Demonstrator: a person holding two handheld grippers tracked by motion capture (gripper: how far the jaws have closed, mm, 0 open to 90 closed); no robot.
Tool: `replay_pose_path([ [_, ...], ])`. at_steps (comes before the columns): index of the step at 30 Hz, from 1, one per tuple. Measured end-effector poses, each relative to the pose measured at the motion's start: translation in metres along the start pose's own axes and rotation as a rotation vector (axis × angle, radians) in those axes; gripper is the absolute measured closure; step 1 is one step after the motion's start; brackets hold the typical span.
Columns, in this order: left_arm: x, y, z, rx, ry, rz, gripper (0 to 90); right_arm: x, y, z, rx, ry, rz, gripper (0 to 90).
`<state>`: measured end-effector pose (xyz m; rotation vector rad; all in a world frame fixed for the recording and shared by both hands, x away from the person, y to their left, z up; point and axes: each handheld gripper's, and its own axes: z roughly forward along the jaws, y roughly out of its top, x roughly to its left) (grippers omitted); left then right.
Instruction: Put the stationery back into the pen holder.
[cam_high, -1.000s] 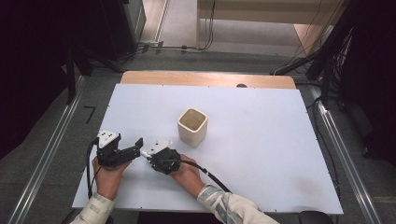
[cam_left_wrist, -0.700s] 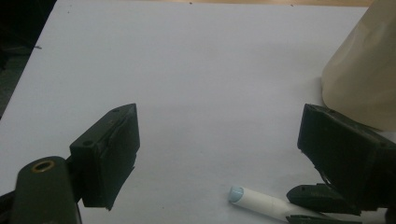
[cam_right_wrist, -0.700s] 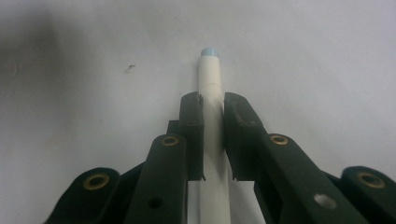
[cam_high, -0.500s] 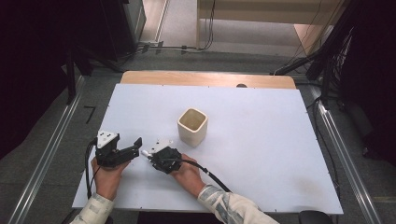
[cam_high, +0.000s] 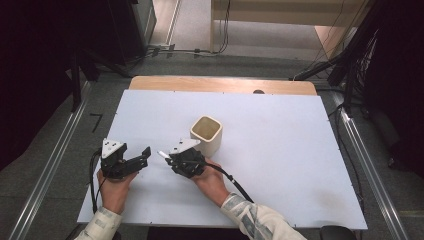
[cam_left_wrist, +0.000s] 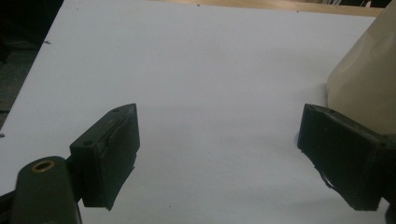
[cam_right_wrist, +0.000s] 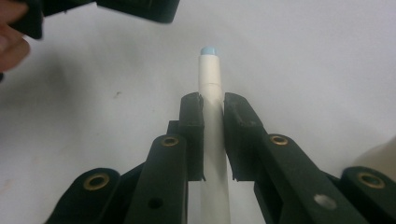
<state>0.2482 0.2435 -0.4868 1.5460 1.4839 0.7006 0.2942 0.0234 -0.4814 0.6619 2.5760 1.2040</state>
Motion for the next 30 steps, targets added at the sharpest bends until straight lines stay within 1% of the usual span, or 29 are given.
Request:
replay_pose_path([
  [4,-0.001,0.000,0.001,0.002,-0.003,0.005,13.6,-0.006,0.008,-0.019,-0.030,-0.004,0.011,76.0],
  [8,-0.002,0.000,0.001,0.002,-0.003,0.005,13.6,-0.013,0.014,-0.032,-0.048,-0.019,0.020,75.9],
  [12,-0.001,0.000,0.001,0.005,-0.003,0.006,13.6,-0.021,0.019,-0.041,-0.068,-0.031,0.033,76.0],
  [20,-0.002,0.000,0.002,0.006,-0.005,0.006,13.7,-0.030,0.028,-0.049,-0.088,-0.048,0.043,75.9],
  [24,-0.002,0.000,0.002,0.005,-0.005,0.005,13.7,-0.035,0.034,-0.052,-0.100,-0.058,0.037,76.0],
  [28,-0.002,0.000,0.002,0.004,-0.005,0.005,13.7,-0.043,0.041,-0.055,-0.107,-0.067,0.059,76.0],
  [30,-0.002,0.000,0.002,0.005,-0.006,0.006,13.7,-0.048,0.044,-0.056,-0.113,-0.079,0.062,76.0],
])
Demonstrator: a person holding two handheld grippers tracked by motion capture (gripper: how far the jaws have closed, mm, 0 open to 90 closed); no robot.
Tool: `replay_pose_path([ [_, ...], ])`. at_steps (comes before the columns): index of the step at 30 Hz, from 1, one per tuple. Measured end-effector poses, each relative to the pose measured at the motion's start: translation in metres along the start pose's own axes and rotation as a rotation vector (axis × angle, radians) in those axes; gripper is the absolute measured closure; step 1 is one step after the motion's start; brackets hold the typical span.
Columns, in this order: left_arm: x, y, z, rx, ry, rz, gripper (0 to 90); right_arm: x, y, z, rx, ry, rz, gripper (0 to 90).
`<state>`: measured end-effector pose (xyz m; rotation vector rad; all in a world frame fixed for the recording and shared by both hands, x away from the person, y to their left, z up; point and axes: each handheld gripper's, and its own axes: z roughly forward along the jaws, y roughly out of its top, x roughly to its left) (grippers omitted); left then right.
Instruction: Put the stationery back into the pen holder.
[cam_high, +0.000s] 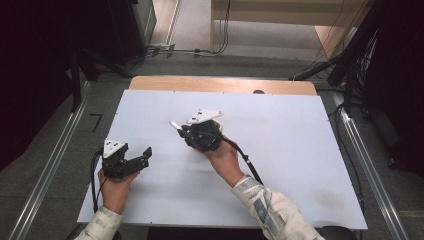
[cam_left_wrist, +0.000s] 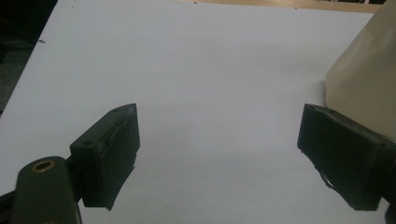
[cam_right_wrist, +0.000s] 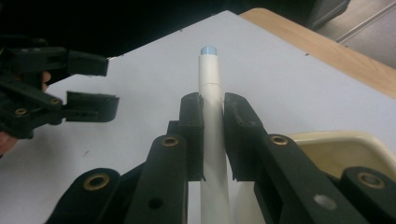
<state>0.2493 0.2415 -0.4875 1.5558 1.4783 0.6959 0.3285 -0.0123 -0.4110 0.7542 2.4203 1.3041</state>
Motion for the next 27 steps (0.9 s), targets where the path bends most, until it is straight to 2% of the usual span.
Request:
replay_pose_path([
  [11,0.000,0.000,0.000,0.002,-0.002,0.002,13.7,-0.025,0.016,0.002,-0.001,-0.042,0.038,75.9],
  [27,0.001,0.000,0.000,0.003,-0.004,0.004,13.8,-0.046,0.032,0.017,0.008,-0.078,0.069,75.9],
])
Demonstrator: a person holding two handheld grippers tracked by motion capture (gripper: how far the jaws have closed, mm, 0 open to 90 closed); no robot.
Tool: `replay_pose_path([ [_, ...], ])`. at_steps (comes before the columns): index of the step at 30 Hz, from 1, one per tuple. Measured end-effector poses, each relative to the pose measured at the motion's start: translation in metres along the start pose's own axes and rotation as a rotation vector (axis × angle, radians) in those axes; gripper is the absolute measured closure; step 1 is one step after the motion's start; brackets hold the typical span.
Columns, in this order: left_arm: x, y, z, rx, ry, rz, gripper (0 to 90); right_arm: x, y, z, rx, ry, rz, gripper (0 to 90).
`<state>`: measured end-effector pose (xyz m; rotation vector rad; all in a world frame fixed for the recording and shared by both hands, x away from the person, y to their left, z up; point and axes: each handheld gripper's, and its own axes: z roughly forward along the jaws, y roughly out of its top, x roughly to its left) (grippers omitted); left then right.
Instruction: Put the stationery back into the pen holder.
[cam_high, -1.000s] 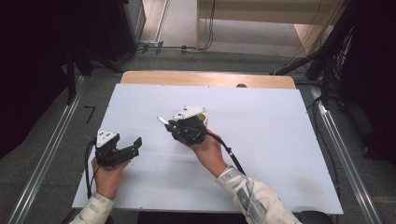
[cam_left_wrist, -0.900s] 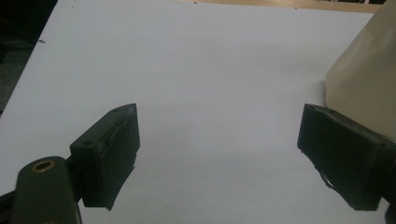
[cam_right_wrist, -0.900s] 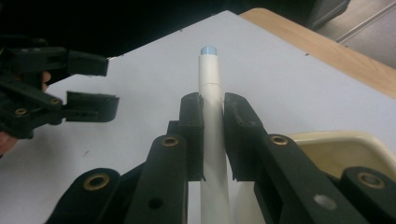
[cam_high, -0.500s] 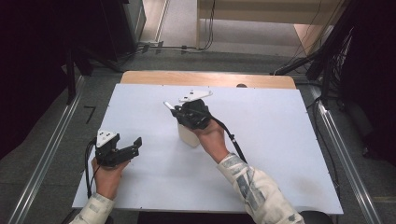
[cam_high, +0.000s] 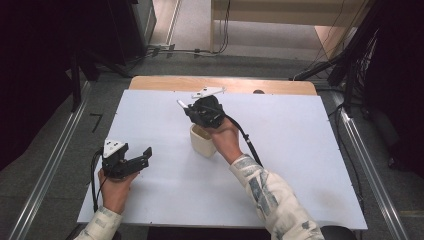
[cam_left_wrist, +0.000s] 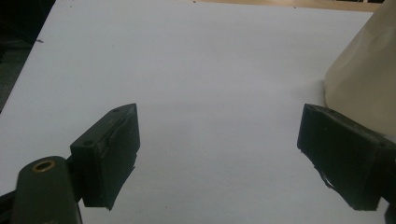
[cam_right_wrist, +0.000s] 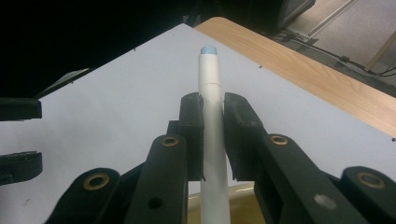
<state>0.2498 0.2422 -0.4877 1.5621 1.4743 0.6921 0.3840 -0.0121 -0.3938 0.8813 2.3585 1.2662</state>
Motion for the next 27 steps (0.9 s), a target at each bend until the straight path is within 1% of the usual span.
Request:
replay_pose_path([
  [5,0.0003,0.0000,-0.0001,-0.002,-0.002,-0.001,13.8,-0.0041,-0.0017,0.0044,0.011,0.000,0.007,75.8],
  [8,0.0005,0.0000,-0.0001,-0.002,-0.002,-0.002,13.8,-0.0057,-0.0017,0.0051,0.005,0.002,0.010,75.8],
  [27,0.0005,-0.0002,0.0000,-0.001,-0.002,-0.002,13.8,-0.0090,-0.0027,0.0026,-0.002,-0.003,0.019,75.7],
])
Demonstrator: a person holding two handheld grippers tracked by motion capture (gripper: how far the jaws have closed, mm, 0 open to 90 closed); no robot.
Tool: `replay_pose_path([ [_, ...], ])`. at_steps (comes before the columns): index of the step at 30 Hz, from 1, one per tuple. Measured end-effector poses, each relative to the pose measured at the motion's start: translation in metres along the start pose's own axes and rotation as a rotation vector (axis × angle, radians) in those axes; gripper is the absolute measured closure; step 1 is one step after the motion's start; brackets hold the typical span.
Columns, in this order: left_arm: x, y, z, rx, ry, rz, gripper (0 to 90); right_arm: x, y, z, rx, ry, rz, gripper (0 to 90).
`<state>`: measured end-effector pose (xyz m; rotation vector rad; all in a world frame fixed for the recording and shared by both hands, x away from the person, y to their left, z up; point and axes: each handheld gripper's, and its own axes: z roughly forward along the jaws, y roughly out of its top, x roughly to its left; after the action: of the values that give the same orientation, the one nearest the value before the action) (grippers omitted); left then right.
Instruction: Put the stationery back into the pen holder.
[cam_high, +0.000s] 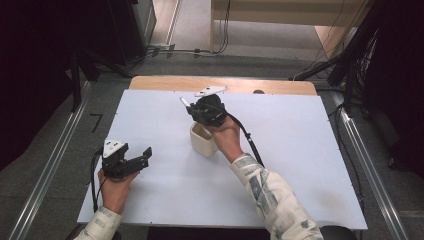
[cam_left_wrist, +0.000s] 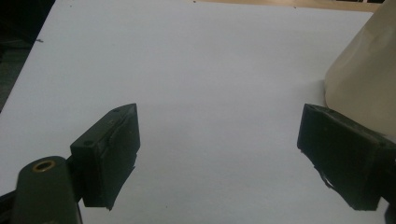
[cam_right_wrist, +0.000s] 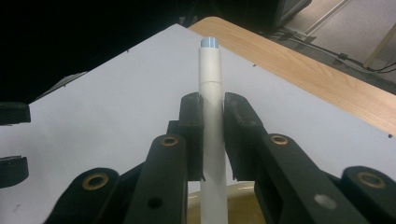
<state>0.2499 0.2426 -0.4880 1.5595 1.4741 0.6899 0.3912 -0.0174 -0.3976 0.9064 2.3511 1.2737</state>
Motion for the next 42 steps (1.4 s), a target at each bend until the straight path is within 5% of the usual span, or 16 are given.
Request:
replay_pose_path([
  [15,0.000,0.000,0.001,0.001,0.001,0.000,13.9,-0.006,-0.015,-0.016,-0.026,0.021,0.009,74.3],
  [27,0.000,0.000,0.001,0.003,0.001,0.000,13.9,-0.012,-0.025,-0.017,0.002,0.025,0.025,27.1],
  [42,-0.001,0.000,0.001,0.003,0.001,0.001,13.9,-0.012,-0.036,-0.025,0.035,-0.008,0.003,12.8],
])
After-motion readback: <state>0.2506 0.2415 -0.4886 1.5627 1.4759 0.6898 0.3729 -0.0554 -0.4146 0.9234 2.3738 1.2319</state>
